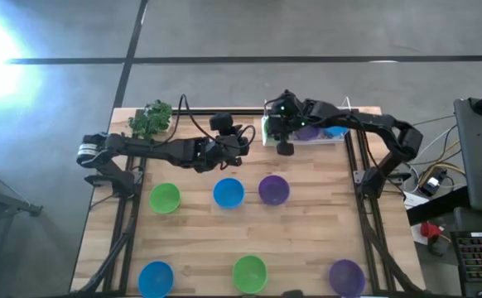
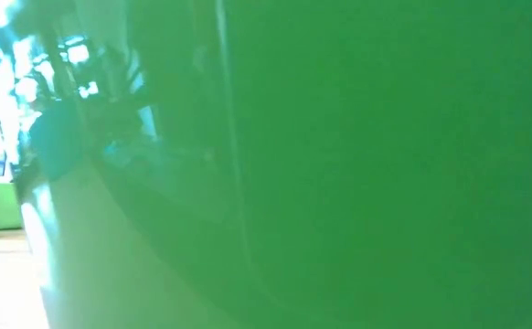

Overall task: Pick & Place Mini bowls
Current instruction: Adjust the shelf on the table, then stack the top violet bowl on top of the violet bowl on the shelf

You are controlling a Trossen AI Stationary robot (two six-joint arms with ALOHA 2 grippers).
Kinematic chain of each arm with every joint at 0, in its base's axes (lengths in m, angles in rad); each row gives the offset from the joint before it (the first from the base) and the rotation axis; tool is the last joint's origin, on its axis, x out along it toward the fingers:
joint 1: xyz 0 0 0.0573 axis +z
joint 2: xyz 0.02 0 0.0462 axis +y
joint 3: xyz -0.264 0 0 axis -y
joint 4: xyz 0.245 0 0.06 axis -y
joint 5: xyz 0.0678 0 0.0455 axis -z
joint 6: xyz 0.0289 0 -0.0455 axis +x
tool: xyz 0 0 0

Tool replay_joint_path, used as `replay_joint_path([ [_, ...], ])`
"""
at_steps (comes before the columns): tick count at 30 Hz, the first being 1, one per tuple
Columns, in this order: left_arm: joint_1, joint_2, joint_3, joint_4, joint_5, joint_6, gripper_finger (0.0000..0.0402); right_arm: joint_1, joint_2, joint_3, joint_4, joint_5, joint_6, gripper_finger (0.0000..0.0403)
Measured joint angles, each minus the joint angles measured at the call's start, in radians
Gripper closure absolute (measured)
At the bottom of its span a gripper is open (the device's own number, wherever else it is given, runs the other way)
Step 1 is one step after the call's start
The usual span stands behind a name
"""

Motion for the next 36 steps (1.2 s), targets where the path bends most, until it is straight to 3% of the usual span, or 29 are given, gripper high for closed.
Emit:
replay_joint_path([
  [12, 0.000, 0.000, 0.000, -0.003, 0.000, -0.002, 0.0317, -0.070, 0.003, -0.001, 0.111, 0.016, 0.007, 0.0365],
  [17, 0.000, 0.000, 0.000, -0.032, -0.001, -0.008, 0.0317, -0.070, -0.007, -0.001, 0.080, 0.016, 0.009, 0.0365],
  [27, 0.000, 0.000, 0.000, -0.124, -0.006, -0.106, 0.0317, -0.005, -0.113, -0.001, -0.022, 0.017, 0.046, 0.0365],
  [36, -0.002, -0.001, 0.000, -0.243, -0.002, -0.236, 0.0317, 0.121, -0.202, -0.050, -0.131, 0.016, 0.109, 0.0365],
])
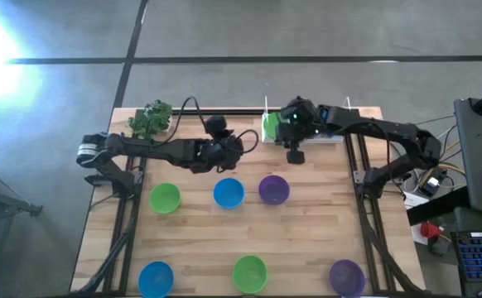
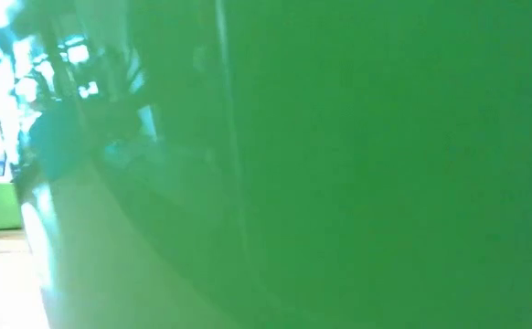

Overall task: Pick & Place Mini bowls
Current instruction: Stack the top violet bowl on top of the violet bowl on the shelf

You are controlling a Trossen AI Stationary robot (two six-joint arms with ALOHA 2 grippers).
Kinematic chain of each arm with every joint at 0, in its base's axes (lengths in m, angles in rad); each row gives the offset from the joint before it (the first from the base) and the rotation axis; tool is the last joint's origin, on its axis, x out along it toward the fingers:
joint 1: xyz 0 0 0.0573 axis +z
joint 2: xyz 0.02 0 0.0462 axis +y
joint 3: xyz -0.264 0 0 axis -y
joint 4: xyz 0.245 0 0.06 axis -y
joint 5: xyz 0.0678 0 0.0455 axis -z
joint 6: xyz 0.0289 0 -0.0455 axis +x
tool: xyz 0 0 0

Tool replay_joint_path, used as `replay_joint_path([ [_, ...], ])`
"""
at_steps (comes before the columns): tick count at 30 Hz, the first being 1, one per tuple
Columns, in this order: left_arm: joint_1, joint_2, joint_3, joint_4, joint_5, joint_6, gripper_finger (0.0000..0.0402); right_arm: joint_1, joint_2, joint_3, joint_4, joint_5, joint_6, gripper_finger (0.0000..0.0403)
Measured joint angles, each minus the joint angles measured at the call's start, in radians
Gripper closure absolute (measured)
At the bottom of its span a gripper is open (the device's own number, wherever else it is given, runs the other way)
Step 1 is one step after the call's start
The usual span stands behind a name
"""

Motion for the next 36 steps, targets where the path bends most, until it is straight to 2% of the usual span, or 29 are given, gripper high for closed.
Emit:
replay_joint_path([
  [10, -0.011, -0.001, 0.000, -0.082, 0.004, -0.063, 0.0317, 0.133, -0.080, -0.204, 0.015, 0.000, -0.050, 0.0365],
  [14, -0.014, -0.001, 0.000, -0.082, 0.004, -0.065, 0.0316, 0.168, -0.101, -0.261, 0.063, 0.000, 0.001, 0.0364],
  [21, -0.014, -0.001, 0.000, -0.082, 0.004, -0.065, 0.0316, 0.179, -0.093, -0.310, 0.147, 0.001, 0.131, 0.0364],
  [27, -0.014, -0.001, 0.000, -0.082, 0.004, -0.064, 0.0316, 0.180, -0.075, -0.342, 0.196, 0.002, 0.096, 0.0364],
  [36, -0.014, -0.001, 0.000, -0.082, 0.004, -0.064, 0.0316, 0.179, -0.073, -0.348, 0.234, 0.003, 0.150, 0.0364],
])
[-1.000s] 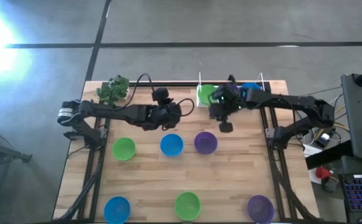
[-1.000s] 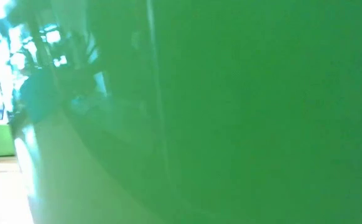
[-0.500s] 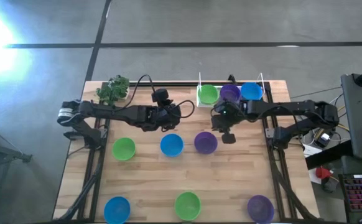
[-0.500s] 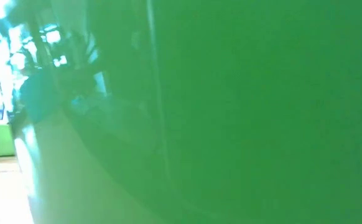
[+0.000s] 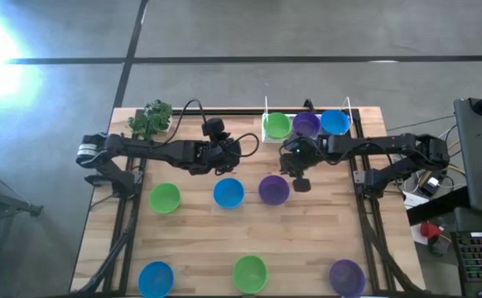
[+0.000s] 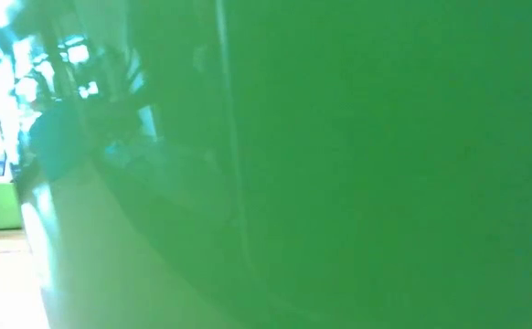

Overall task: Pick & Place Mini bowls
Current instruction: Stack the top violet bowl on top of the violet bowl on the shelf

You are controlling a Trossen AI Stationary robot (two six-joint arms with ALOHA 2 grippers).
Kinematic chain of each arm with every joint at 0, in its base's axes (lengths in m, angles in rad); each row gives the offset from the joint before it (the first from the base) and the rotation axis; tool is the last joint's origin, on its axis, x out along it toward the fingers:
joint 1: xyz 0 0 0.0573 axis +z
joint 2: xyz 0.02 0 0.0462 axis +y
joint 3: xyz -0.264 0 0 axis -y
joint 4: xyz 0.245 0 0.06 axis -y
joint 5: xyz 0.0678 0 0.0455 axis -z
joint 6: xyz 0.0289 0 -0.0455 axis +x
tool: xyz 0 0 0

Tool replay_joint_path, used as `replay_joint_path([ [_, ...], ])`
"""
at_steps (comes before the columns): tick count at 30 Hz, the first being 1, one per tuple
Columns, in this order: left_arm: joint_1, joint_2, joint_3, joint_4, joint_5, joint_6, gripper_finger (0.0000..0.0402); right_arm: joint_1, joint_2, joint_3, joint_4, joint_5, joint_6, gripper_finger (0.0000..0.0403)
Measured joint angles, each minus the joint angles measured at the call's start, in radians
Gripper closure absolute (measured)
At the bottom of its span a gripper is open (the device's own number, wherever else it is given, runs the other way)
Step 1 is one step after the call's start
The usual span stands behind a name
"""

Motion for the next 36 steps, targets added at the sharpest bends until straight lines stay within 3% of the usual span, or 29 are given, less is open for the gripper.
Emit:
replay_joint_path([
  [14, 0.000, 0.000, 0.000, 0.000, 0.000, 0.001, 0.0317, 0.000, 0.000, -0.060, 0.098, 0.000, 0.052, 0.0286],
  [27, 0.000, 0.000, 0.000, 0.000, 0.000, 0.001, 0.0316, -0.002, 0.000, -0.197, 0.355, 0.000, 0.210, 0.0286],
  [36, 0.000, 0.000, 0.000, 0.000, 0.000, 0.001, 0.0316, -0.002, 0.000, -0.238, 0.393, 0.000, 0.266, 0.0290],
])
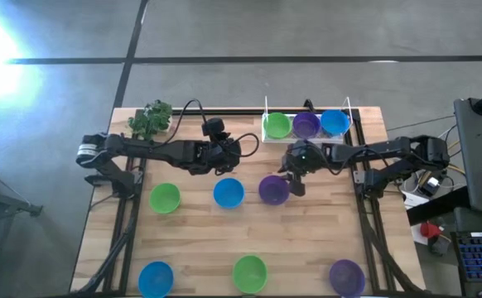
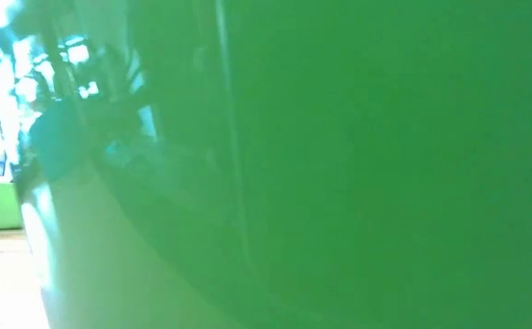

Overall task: Pick & Place Mini bowls
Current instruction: Stack the top violet bowl on top of the violet bowl on the shelf

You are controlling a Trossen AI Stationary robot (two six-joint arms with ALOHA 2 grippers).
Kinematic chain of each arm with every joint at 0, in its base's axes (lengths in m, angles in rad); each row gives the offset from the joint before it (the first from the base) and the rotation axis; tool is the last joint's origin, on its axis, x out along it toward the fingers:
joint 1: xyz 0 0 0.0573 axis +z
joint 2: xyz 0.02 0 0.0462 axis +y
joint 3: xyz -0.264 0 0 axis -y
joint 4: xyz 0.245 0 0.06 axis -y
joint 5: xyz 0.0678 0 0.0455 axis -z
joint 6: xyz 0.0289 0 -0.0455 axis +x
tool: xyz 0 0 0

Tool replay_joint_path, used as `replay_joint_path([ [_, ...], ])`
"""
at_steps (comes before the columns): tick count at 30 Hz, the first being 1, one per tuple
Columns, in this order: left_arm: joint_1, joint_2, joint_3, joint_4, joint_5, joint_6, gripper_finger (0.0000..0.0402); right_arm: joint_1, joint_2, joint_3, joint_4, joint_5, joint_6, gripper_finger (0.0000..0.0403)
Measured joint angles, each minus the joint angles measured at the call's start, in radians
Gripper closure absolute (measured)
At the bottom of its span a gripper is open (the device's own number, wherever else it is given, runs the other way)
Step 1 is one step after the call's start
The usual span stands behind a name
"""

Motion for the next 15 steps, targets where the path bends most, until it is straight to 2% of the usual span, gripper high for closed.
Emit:
replay_joint_path([
  [15, 0.000, 0.000, 0.000, 0.000, 0.000, 0.000, 0.0316, 0.000, 0.000, -0.050, 0.082, 0.000, 0.038, 0.0286],
])
